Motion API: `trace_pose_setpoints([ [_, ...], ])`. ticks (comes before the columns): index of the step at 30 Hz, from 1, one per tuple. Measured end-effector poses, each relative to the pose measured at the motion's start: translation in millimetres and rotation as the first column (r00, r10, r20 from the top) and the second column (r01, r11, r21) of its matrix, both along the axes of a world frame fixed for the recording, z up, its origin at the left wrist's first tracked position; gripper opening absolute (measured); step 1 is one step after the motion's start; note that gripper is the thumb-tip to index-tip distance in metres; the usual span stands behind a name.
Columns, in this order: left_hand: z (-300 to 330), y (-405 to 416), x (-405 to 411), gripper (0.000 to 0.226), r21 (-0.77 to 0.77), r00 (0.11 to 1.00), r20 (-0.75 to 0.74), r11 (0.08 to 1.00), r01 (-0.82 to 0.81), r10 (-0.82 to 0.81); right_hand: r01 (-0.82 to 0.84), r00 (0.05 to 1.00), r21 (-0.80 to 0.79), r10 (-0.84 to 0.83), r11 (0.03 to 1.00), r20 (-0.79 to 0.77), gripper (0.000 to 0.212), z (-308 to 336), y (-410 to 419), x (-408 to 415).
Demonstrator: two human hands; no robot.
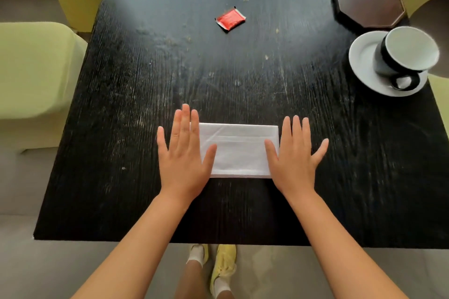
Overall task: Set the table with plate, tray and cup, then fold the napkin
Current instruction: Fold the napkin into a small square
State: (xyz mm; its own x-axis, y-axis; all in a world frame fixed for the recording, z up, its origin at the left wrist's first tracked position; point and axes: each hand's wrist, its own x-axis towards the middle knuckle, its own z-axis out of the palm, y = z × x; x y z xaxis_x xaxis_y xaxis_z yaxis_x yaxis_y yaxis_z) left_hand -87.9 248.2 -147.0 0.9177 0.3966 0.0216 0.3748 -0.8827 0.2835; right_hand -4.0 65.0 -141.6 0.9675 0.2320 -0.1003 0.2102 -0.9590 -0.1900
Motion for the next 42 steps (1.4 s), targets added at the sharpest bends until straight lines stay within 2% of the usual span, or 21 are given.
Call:
trace_pose_setpoints([
  [2,1,-23,2,0.070,-0.027,0.989,0.009,0.988,0.149,-0.149,0.084,0.994,0.090,-0.090,0.992,0.065,0.049,6,-3,-7],
  [4,-2,-45,5,0.070,-0.082,0.975,-0.041,0.973,0.215,-0.218,0.178,0.981,0.187,-0.189,0.966,0.041,0.035,11,-2,-13],
  [9,-14,-58,5,0.071,-0.068,0.975,-0.129,0.982,0.175,-0.183,0.307,0.950,0.309,-0.272,0.900,-0.152,0.024,19,8,-8],
  [12,-14,-57,6,0.071,-0.078,0.972,-0.130,0.979,0.186,-0.195,0.398,0.911,0.448,-0.289,0.800,-0.294,0.012,23,13,-2],
  [14,-14,-56,6,0.071,-0.096,0.972,-0.128,0.978,0.187,-0.198,0.491,0.857,0.484,-0.303,0.724,-0.416,0.017,27,15,-1],
  [16,-14,-57,6,0.071,-0.107,0.972,-0.130,0.977,0.182,-0.195,0.589,0.786,0.498,-0.305,0.637,-0.538,0.034,30,13,0],
  [18,-13,-57,6,0.073,-0.126,0.973,-0.128,0.976,0.176,-0.192,0.633,0.741,0.525,-0.250,0.569,-0.623,0.036,36,8,1],
  [20,-9,-54,8,0.076,-0.218,0.978,-0.094,0.962,0.161,-0.185,0.628,0.735,0.561,-0.176,0.539,-0.654,0.032,45,5,0],
  [21,-6,-53,9,0.077,-0.326,0.986,-0.050,0.936,0.134,-0.158,0.618,0.744,0.583,-0.151,0.527,-0.651,0.032,50,6,-2],
  [22,0,-51,10,0.076,-0.478,0.996,-0.001,0.875,0.082,-0.094,0.602,0.759,0.611,-0.132,0.514,-0.637,0.032,55,8,-4],
  [23,8,-49,10,0.071,-0.661,1.000,0.028,0.750,0.010,0.011,0.578,0.782,0.643,-0.116,0.503,-0.612,0.032,60,12,-7],
  [24,17,-45,9,0.062,-0.821,0.991,0.035,0.569,-0.045,0.128,0.551,0.806,0.673,-0.104,0.494,-0.583,0.031,63,17,-9],
  [25,24,-42,7,0.051,-0.915,0.973,0.024,0.396,-0.070,0.228,0.519,0.830,0.701,-0.091,0.490,-0.551,0.028,67,24,-12],
  [27,35,-35,4,0.048,-0.975,0.948,-0.042,0.195,-0.107,0.315,0.460,0.862,0.733,-0.053,0.501,-0.505,0.021,72,39,-18],
  [30,42,-15,0,0.074,-0.990,0.950,-0.139,-0.015,-0.140,0.280,0.408,0.866,0.730,0.022,0.548,-0.500,0.028,76,62,-30],
  [32,46,2,-5,0.075,-0.982,0.939,-0.185,-0.096,-0.164,0.289,0.350,0.866,0.738,0.102,0.577,-0.490,0.030,75,74,-41],
  [33,48,11,-7,0.071,-0.977,0.930,-0.209,-0.101,-0.186,0.304,0.309,0.864,0.742,0.150,0.595,-0.480,0.031,73,79,-47],
  [35,51,24,-10,0.055,-0.970,0.908,-0.232,-0.016,-0.242,0.348,0.191,0.862,0.730,0.243,0.657,-0.444,0.034,67,87,-56],
  [36,52,28,-12,0.043,-0.963,0.902,-0.215,0.075,-0.260,0.374,0.133,0.862,0.716,0.276,0.685,-0.425,0.035,64,89,-59],
  [39,50,39,-19,0.022,-0.855,0.921,-0.079,0.449,-0.259,0.381,0.057,0.881,0.699,0.294,0.713,-0.372,0.036,57,94,-63],
  [42,44,41,-26,0.019,-0.717,0.932,-0.056,0.636,-0.286,0.357,-0.057,0.924,0.629,0.279,0.775,-0.260,0.042,48,92,-59],
])
